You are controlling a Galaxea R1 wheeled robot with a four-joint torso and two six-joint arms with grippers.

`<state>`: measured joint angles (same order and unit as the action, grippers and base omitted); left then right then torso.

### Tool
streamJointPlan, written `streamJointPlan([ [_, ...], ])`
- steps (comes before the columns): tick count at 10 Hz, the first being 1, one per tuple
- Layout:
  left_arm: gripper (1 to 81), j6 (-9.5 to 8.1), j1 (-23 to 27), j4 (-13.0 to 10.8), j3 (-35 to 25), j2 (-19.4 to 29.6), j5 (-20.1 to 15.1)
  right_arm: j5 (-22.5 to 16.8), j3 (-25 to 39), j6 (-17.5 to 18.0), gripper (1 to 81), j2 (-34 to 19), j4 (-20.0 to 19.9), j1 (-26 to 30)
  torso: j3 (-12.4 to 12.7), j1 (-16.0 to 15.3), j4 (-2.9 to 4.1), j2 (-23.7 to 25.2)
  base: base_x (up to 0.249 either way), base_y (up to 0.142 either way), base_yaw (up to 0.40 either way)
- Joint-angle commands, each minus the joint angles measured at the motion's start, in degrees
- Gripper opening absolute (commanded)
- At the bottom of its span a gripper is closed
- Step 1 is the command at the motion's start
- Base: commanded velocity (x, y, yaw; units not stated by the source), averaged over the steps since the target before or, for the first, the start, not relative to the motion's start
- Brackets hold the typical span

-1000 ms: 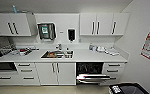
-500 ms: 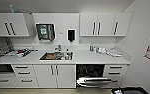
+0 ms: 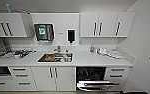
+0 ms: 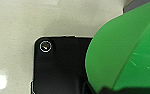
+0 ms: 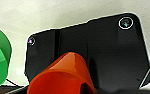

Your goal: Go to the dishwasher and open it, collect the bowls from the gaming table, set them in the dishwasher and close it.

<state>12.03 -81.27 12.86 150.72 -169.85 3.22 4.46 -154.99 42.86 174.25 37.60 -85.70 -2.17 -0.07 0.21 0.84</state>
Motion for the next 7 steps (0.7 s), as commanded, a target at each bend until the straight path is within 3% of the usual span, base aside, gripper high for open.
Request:
streamJointPlan([
  [1, 1.0, 0.27, 3.36, 0.24, -0.25, 0.21, -2.87, -2.09, 0.31, -0.06, 1.0, -0.02, 0.37, 2.94, 0.0, 0.0, 0.0, 0.0, 0.147, 0.0, 0.0],
  [7, 1.0, 0.27, 3.27, 0.23, -0.25, 0.21, -2.87, -2.26, 0.31, -0.06, 1.0, 0.07, 0.37, 3.11, 0.0, 0.0, 0.0, 0.0, 0.147, 0.0, 0.0],
])
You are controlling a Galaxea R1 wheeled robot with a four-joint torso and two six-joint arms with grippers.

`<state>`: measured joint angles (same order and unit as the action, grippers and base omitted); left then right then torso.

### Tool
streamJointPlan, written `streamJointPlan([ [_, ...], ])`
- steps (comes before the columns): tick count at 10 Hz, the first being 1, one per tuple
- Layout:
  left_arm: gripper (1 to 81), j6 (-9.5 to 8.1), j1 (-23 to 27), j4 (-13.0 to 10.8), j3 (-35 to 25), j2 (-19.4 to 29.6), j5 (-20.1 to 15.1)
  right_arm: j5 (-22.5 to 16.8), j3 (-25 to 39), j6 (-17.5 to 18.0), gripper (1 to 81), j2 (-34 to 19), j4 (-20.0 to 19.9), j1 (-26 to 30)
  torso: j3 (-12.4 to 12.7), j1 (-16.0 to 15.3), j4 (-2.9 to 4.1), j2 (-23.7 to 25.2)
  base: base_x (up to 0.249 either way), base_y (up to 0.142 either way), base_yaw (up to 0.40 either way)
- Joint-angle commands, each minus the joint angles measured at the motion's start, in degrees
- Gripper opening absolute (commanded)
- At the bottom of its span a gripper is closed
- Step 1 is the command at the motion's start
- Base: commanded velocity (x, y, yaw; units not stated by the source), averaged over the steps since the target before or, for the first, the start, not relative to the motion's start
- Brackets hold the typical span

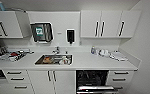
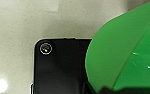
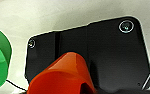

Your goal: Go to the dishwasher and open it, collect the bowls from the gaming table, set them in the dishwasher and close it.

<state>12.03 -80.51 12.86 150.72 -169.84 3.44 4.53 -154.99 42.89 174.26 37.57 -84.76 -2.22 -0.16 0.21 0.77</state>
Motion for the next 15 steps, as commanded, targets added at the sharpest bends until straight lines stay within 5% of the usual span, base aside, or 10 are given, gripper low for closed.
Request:
streamJointPlan([
  [1, 1.0, 0.27, 2.5, 0.23, -0.34, 0.2, -3.09, -2.34, 0.31, -0.08, 1.0, 0.14, 0.4, 2.18, 0.0, 0.0, 0.0, 0.0, 0.147, 0.0, 0.0],
  [15, 1.0, 0.27, 2.59, 0.32, -0.26, 0.29, -3.09, -2.16, 0.31, -0.08, 1.0, -0.12, 0.49, 1.83, 0.07, 0.16, 0.0, 0.13, 0.147, 0.0, 0.0],
])
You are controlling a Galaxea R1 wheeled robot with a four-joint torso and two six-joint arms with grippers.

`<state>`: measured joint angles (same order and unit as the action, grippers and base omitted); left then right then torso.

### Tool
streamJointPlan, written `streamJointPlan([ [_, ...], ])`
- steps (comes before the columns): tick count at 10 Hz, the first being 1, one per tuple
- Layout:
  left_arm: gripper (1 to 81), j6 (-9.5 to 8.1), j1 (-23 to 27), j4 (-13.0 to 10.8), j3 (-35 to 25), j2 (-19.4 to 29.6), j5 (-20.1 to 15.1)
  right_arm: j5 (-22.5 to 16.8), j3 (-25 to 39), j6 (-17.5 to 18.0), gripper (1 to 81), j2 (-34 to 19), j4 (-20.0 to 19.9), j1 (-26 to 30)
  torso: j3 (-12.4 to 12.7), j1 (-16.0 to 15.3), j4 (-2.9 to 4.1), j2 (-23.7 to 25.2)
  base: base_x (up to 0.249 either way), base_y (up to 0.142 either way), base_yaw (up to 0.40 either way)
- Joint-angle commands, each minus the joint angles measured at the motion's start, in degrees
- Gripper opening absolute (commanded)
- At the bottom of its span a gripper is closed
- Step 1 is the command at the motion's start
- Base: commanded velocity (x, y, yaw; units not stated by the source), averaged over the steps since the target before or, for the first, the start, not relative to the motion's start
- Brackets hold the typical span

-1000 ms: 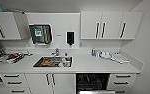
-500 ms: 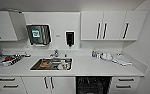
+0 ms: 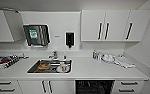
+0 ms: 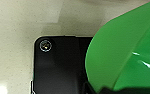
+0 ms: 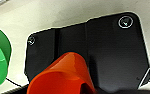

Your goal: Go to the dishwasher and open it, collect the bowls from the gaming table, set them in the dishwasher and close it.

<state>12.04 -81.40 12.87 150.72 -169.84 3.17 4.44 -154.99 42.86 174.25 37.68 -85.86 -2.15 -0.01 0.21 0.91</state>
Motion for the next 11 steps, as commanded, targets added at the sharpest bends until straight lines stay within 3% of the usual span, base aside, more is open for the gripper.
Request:
streamJointPlan([
  [1, 1.0, 0.26, 3.48, 0.31, -0.34, 0.29, -2.82, -2.06, 0.31, -0.06, 1.0, -0.11, 0.38, 2.92, -0.02, 0.0, 0.0, 0.0, 0.147, 0.0, 0.0],
  [7, 1.0, 0.17, 3.48, 0.31, -0.34, 0.37, -2.91, -2.15, 0.31, -0.06, 1.0, 0.07, 0.55, 3.28, -0.02, -0.02, 0.0, 0.0, 0.129, 0.0, 0.0],
  [11, 1.0, 0.17, 3.48, 0.31, -1.91, 1.24, -2.91, -1.89, 0.31, 0.03, 1.0, -0.45, 0.29, 3.19, -0.02, -0.07, 0.0, 0.0, 0.0, 0.0, 0.0],
])
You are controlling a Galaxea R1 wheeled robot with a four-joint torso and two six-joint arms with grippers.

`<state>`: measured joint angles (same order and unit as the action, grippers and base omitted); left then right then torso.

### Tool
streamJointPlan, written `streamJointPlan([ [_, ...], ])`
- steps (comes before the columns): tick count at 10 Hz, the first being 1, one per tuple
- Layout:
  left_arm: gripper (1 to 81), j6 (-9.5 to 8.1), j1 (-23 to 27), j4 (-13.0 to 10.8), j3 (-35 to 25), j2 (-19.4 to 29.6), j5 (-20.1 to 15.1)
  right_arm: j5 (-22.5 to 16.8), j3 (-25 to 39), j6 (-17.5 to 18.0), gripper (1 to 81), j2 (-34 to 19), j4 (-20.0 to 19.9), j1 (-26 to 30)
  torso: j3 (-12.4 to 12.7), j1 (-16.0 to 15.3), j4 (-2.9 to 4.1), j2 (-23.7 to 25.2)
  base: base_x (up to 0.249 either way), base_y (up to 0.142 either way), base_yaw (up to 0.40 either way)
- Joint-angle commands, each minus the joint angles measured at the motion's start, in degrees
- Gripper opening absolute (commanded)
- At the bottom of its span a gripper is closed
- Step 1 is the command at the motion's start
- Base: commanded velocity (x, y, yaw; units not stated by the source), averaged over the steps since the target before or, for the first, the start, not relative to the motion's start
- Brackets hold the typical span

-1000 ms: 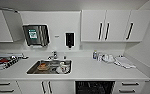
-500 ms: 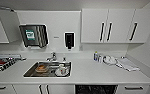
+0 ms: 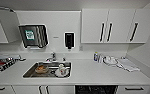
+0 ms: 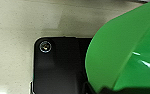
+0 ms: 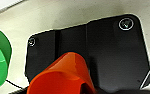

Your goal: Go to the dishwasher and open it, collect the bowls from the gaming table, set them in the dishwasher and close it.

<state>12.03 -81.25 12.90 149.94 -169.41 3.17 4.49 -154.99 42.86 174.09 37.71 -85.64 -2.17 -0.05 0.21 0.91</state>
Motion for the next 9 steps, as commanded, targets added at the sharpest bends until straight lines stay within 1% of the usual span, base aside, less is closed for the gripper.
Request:
streamJointPlan([
  [1, 1.0, 0.1, 3.33, 0.37, -2.61, 1.69, -2.82, -1.77, 0.75, 0.03, 1.0, -0.65, 0.18, 2.88, 0.0, 0.0, 0.0, 0.0, 0.0, 0.0, 0.0],
  [4, 1.0, 0.1, 3.33, 0.99, -10.55, 6.71, -2.64, -0.97, 2.07, 0.29, 1.0, -1.79, -0.09, 2.62, 0.0, 0.02, 0.0, 0.0, 0.0, 0.0, 0.0],
  [5, 1.0, 0.1, 3.33, 1.16, -13.69, 8.81, -1.86, -0.97, 2.85, 0.38, 1.0, -2.41, -0.18, 2.62, 0.0, 0.02, 0.0, 0.0, 0.0, 0.0, 0.0],
  [6, 1.0, 0.01, 3.42, 1.43, -16.25, 10.66, -1.5, -0.97, 3.56, 0.56, 1.0, -3.11, -0.26, 2.79, -2.21, 0.02, 0.0, 0.0, 0.0, 0.0, 0.0],
  [9, 1.0, 0.01, 3.68, 2.22, -22.59, 15.68, -0.8, -0.88, 4.53, 0.73, 1.0, -4.34, -0.26, 3.23, -6.09, 0.05, 0.0, 0.0, 0.0, 0.0, 0.0],
])
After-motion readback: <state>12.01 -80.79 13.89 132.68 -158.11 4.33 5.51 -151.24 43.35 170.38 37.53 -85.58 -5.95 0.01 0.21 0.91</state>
